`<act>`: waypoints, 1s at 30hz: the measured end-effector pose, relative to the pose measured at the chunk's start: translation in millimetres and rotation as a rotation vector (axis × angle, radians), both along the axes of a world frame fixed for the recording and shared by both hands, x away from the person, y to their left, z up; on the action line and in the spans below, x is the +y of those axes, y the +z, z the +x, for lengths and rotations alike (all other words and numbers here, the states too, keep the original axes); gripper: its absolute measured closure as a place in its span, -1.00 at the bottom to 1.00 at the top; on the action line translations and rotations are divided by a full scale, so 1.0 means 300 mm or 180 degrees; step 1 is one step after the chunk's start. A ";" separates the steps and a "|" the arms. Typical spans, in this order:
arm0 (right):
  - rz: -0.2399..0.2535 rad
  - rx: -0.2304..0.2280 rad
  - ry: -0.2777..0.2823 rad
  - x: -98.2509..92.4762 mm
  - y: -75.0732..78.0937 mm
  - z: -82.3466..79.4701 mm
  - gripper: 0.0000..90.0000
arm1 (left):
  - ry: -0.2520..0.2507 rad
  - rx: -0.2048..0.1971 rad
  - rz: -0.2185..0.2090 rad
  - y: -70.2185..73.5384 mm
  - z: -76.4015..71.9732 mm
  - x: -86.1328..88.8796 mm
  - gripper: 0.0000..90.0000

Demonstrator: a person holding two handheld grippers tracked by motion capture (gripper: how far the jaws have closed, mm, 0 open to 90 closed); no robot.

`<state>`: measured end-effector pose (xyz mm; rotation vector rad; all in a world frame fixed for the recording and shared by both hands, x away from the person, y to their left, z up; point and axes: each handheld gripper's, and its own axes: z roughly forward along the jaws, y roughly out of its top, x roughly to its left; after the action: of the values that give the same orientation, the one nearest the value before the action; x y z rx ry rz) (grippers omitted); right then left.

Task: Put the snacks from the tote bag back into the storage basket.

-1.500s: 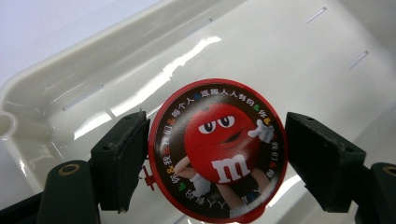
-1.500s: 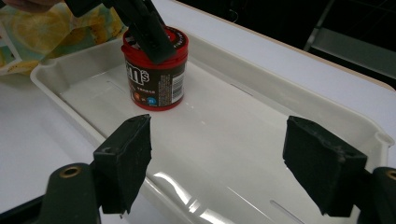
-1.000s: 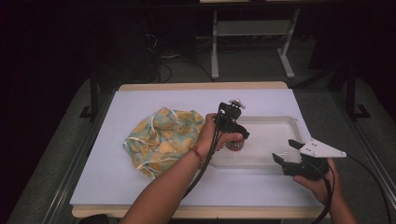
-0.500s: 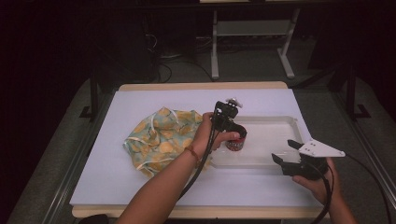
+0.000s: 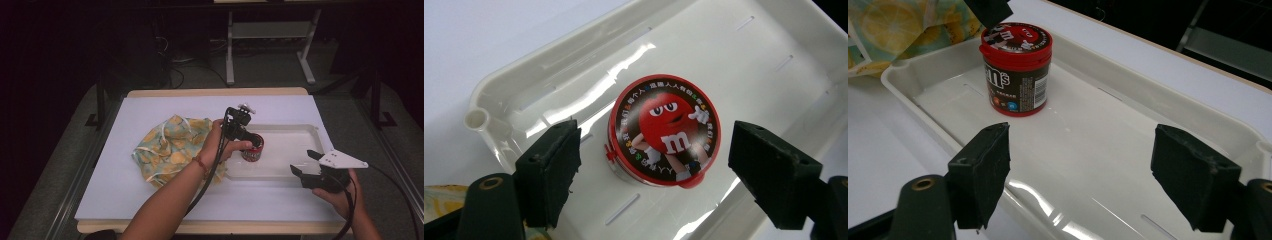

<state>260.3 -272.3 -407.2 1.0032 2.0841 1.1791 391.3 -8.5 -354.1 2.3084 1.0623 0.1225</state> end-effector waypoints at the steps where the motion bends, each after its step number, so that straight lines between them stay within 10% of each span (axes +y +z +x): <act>1: 0.0004 0.0003 0.0000 -0.001 0.000 0.000 -0.49 | -0.0027 -0.0002 -0.0004 0.003 0.000 0.006 -0.57; 30: -0.0029 0.0015 0.0026 0.009 -0.003 0.001 -0.49 | -0.0468 -0.0271 0.0006 0.052 -0.031 0.135 -0.57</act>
<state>260.7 -269.6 -408.1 0.9952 2.0974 1.1711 382.1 32.2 -338.6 2.3520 0.8477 0.1622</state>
